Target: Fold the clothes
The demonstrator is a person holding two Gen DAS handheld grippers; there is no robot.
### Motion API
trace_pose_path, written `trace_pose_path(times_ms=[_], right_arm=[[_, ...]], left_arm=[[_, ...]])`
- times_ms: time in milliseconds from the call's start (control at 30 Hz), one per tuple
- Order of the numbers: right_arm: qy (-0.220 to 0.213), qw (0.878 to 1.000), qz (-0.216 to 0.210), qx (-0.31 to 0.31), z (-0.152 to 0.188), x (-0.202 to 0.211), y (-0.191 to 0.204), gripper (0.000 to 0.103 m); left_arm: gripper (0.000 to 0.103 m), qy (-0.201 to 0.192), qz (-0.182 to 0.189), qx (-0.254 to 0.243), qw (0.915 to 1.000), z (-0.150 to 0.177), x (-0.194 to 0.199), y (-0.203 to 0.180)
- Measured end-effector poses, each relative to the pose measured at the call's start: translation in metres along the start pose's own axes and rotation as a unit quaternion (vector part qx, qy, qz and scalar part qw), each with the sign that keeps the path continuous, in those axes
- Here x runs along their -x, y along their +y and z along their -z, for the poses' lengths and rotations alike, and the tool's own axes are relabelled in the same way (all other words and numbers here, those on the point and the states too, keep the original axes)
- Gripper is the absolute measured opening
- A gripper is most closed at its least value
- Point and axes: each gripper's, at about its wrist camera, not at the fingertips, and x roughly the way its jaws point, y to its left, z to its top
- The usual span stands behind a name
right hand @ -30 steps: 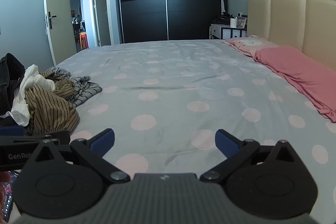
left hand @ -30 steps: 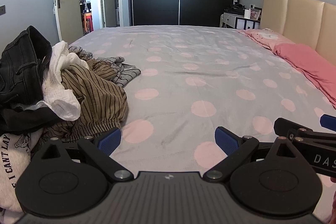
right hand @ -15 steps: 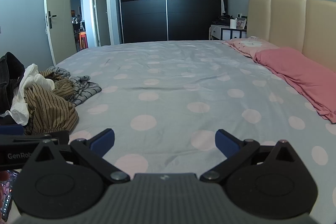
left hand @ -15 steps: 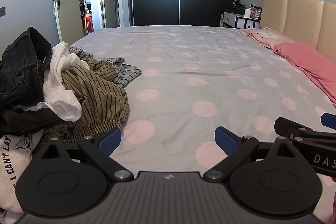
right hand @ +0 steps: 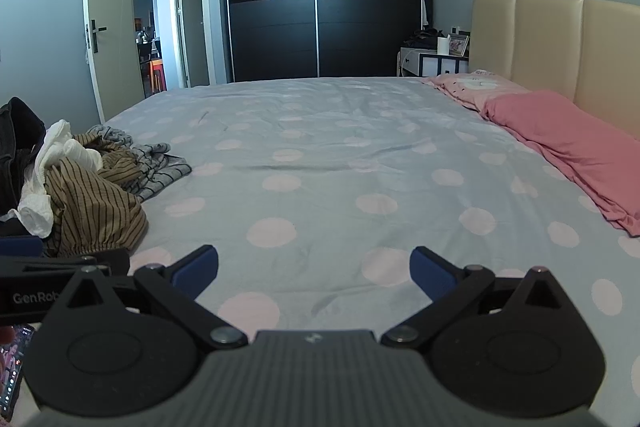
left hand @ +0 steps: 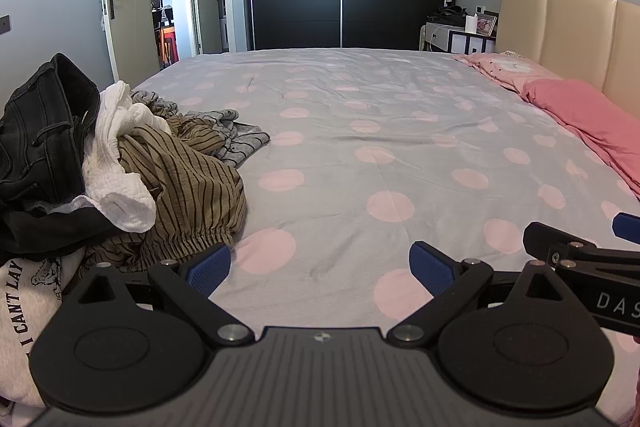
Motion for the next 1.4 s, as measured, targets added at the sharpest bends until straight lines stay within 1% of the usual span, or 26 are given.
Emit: trace_pose_path(times_ms=[133, 733, 933, 1067, 1133, 1167, 1333, 1400], right_arm=[[-0.002, 1.0, 0.002, 0.0, 0.006, -0.002, 0.003, 0.103], [0.001, 1.0, 0.003, 0.0, 0.005, -0.001, -0.002, 0.103], [0.002, 1.0, 0.003, 0.0, 0.004, 0.0, -0.004, 0.103], [0.001, 1.0, 0.007, -0.001, 0.004, 0.0, -0.006, 0.103], [0.004, 1.0, 0.008, -0.001, 0.005, -0.001, -0.006, 0.103], [0.005, 1.0, 0.007, -0.001, 0.005, -0.002, -0.006, 0.103], [0.014, 1.0, 0.003, 0.005, 0.008, -0.009, -0.003, 0.103], [0.018, 1.0, 0.0, 0.007, 0.009, -0.011, 0.0, 0.103]], left_arm=[[0.098, 0.0, -0.001, 0.0, 1.0, 0.0, 0.0, 0.0], [0.098, 0.004, -0.003, -0.005, 1.0, 0.001, -0.001, -0.001], [0.097, 0.008, -0.01, -0.003, 0.9999, 0.001, -0.002, 0.003], [0.092, 0.011, -0.021, 0.012, 0.9996, -0.001, -0.006, 0.017], [0.079, 0.017, -0.028, 0.023, 0.9992, -0.003, -0.009, 0.028], [0.078, 0.021, -0.03, 0.029, 0.9989, -0.004, -0.011, 0.035], [0.069, 0.012, -0.088, 0.026, 0.9957, -0.017, -0.017, 0.071], [0.066, 0.006, -0.124, 0.021, 0.9921, -0.023, -0.018, 0.089]])
